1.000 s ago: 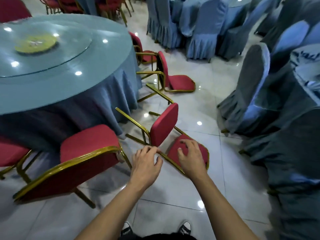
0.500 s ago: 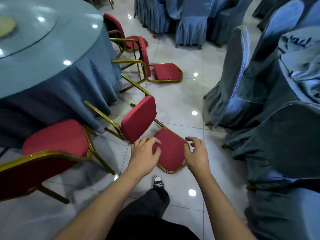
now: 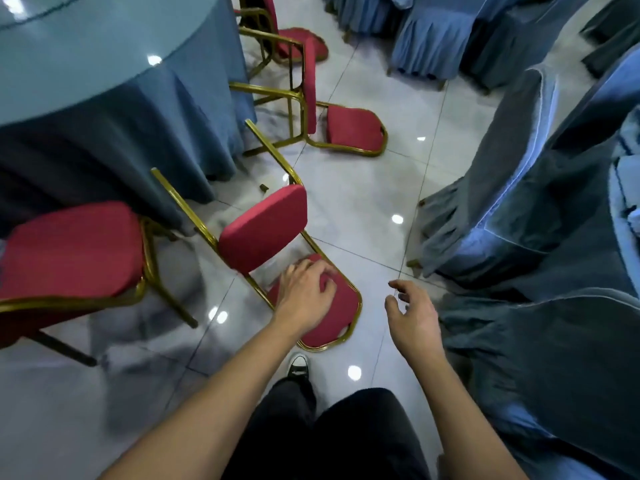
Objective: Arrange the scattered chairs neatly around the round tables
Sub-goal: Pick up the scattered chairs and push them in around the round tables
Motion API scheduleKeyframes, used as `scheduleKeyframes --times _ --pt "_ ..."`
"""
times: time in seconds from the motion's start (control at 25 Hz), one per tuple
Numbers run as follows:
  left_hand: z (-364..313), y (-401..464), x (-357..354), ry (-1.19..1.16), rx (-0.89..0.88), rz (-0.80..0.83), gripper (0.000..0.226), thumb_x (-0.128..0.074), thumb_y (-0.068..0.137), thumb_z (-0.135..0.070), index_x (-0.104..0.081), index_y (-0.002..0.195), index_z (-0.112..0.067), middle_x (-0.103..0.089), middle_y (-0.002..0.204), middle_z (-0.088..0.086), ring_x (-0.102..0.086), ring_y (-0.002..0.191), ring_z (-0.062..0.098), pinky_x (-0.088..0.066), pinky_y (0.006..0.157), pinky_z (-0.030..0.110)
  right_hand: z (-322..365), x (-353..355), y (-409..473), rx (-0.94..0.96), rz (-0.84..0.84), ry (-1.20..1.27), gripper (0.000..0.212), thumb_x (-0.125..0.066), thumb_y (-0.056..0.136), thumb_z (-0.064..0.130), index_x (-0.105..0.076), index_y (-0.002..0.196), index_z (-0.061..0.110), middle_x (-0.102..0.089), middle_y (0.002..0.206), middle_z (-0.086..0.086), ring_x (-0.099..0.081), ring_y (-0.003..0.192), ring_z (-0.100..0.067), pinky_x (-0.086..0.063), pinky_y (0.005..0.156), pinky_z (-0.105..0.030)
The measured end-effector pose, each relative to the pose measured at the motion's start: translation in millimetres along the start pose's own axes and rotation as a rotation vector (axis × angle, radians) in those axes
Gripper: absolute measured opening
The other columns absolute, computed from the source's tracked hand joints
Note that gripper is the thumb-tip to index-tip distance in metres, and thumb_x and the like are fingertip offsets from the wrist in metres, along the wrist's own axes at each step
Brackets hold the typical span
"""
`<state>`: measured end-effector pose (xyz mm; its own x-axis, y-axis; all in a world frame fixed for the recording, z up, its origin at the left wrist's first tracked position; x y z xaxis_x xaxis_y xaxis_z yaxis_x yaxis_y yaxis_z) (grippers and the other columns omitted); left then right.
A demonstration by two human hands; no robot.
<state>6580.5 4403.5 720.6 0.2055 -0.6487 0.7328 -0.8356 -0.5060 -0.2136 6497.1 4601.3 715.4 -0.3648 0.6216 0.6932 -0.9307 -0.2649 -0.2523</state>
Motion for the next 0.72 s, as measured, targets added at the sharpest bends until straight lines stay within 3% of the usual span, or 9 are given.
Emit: scheduleKeyframes --times 0.2,0.36,0.52,0.72 --pt "14 18 -35 -0.067 0.194 -0.025 0.019 -0.054 0.094 -0.029 -0.064 0.110 -0.031 -0.061 0.119 -0.004 -0.049 0.115 0.026 -0.035 0.105 0.043 -16 -5 58 0.031 0.172 -0.062 0.031 -0.054 0.097 0.021 -0.060 0.128 0.024 -0.057 0.127 0.003 -0.054 0.113 -0.009 -0.044 0.095 -0.028" --pt "49 27 -71 -0.127 0.400 -0.133 0.019 -0.056 0.094 -0.024 -0.066 0.109 -0.027 -0.063 0.115 0.000 -0.052 0.115 0.027 -0.037 0.105 0.044 -43 -27 106 0.117 0.332 -0.085 0.032 -0.056 0.095 0.026 -0.059 0.126 0.029 -0.056 0.117 0.007 -0.056 0.106 -0.007 -0.046 0.096 -0.030" --pt "88 27 -162 -0.203 0.617 -0.207 0.023 -0.054 0.093 -0.020 -0.065 0.112 -0.026 -0.062 0.116 -0.002 -0.053 0.114 0.023 -0.042 0.103 0.044 -115 -76 178 0.168 0.535 -0.196 0.038 -0.052 0.093 0.035 -0.056 0.130 0.032 -0.055 0.117 0.008 -0.055 0.105 -0.004 -0.043 0.091 -0.026" --pt "155 51 -311 -0.243 0.712 -0.190 0.026 -0.051 0.093 -0.025 -0.059 0.118 -0.030 -0.057 0.122 -0.004 -0.053 0.116 0.018 -0.043 0.100 0.036 -238 -182 275 0.183 0.594 -0.295 0.036 -0.054 0.094 0.031 -0.056 0.130 0.031 -0.057 0.119 0.004 -0.057 0.105 -0.010 -0.043 0.089 -0.028"
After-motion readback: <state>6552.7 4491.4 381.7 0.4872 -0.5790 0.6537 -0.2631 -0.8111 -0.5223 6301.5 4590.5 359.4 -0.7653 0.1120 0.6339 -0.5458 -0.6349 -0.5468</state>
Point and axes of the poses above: each hand's wrist, its own y-axis towards the middle knuckle, its own x-axis out of the back of the hand, z = x × y, the point moved 5 cm from there along y, towards the middle knuckle
